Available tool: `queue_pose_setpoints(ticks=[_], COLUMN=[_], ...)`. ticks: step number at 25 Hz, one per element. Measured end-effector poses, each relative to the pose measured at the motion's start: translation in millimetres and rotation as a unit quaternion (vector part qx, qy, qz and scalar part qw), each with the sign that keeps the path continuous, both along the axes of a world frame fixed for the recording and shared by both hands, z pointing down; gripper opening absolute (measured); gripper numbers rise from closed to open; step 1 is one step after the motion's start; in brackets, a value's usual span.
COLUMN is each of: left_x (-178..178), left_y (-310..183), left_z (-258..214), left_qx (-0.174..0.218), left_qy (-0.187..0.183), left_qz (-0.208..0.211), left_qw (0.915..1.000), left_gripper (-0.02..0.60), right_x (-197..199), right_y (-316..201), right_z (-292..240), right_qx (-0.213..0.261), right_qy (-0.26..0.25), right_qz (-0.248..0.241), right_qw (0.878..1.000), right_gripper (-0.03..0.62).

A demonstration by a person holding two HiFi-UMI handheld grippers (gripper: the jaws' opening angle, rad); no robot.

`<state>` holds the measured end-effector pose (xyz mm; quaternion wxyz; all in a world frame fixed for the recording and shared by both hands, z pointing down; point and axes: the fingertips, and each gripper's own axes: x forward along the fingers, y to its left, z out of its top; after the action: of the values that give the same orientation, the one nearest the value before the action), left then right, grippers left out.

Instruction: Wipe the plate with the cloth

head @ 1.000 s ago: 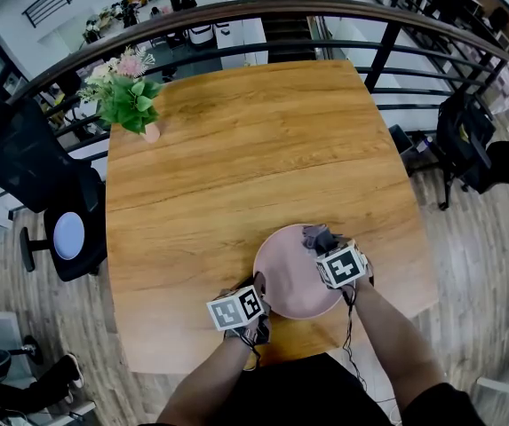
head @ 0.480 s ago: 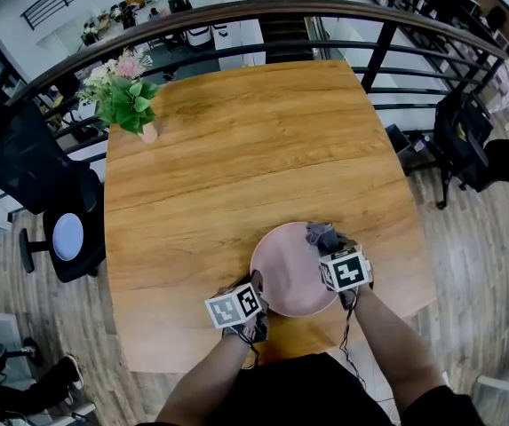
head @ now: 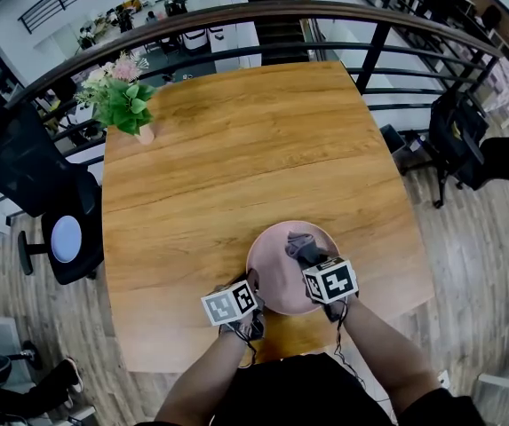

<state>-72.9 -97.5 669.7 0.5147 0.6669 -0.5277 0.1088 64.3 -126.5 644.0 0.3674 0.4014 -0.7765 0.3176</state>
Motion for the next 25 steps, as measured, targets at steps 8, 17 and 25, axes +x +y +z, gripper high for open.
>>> queue_pose_setpoints(ticks=[8, 17, 25], left_x=[0.2, 0.5, 0.3], left_y=[0.0, 0.6, 0.3], left_z=[-3.0, -4.2, -3.0], left_qx=[0.001, 0.001, 0.001], left_qy=[-0.002, -0.005, -0.002], left_qz=[0.0, -0.001, -0.001], left_qw=[1.0, 1.0, 1.0], left_gripper=[0.031, 0.031, 0.031], right_x=[-43.9, -77.0, -80.2], right_y=[34.2, 68.2, 74.2], right_z=[2.5, 10.5, 21.0], right_qx=[-0.031, -0.087, -0.095], right_qy=[-0.032, -0.077, -0.071], right_qz=[-0.039, -0.055, -0.071], right_qw=[0.998, 0.992, 0.99], right_gripper=[0.074, 0.074, 0.074])
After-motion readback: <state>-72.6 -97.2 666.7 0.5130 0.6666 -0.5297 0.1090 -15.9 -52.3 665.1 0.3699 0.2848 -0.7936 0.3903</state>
